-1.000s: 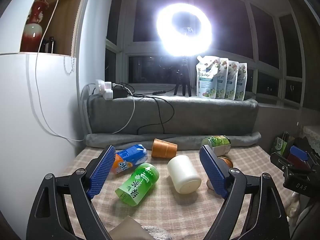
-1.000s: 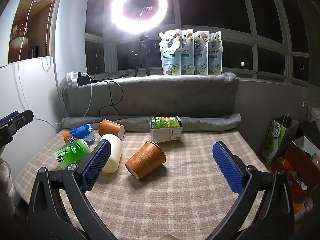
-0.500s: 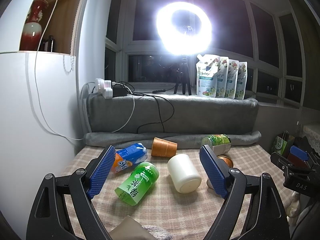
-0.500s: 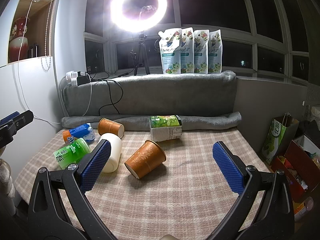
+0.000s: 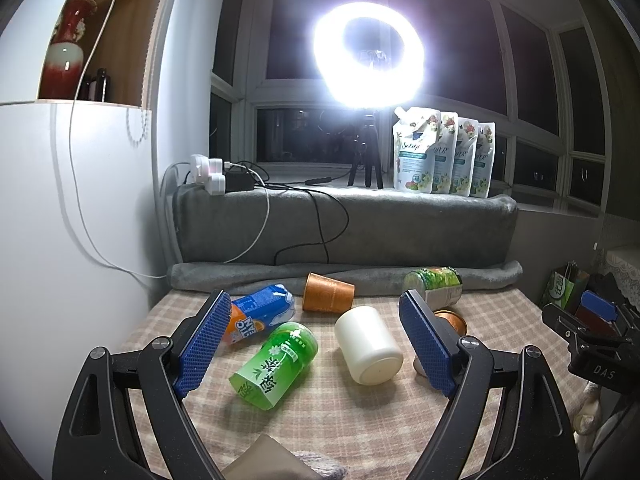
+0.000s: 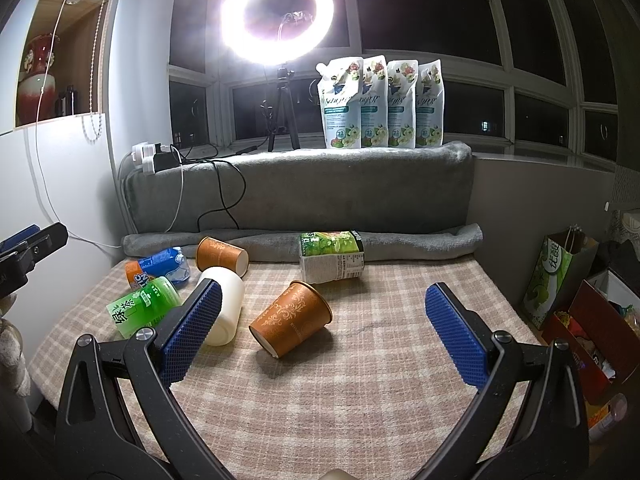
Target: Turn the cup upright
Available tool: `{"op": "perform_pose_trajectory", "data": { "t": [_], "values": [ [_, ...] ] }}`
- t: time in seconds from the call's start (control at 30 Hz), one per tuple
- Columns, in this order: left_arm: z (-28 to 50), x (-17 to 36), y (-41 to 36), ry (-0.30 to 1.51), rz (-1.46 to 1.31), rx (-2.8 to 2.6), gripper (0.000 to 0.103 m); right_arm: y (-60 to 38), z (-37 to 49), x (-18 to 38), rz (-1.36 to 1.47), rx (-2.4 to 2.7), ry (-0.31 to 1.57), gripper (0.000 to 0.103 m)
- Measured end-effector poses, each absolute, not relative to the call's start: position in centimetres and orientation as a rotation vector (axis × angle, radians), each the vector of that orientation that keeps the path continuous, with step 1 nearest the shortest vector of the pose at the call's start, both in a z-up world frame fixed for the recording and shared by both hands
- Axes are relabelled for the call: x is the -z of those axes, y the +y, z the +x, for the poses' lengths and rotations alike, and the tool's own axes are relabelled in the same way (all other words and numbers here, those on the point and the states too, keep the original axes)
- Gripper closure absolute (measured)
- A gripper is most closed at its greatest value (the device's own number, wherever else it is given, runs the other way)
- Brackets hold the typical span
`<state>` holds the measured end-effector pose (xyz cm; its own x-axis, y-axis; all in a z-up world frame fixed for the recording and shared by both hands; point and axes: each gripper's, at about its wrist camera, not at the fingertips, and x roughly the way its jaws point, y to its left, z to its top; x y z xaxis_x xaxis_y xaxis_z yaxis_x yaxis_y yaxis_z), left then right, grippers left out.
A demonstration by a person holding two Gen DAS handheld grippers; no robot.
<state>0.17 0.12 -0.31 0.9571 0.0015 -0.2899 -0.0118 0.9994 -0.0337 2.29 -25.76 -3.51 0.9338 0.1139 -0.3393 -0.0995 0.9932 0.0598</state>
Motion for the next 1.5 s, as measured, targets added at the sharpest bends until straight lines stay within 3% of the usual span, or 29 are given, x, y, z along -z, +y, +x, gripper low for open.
{"op": "perform_pose_trajectory", "data": {
  "t": [1.5],
  "values": [
    [1.2,1.5,0.0,0.325,-0.033,0.004,0.017,-25.8,3.1,3.8,0.043,-0.109,0.353,0.0]
  ]
}}
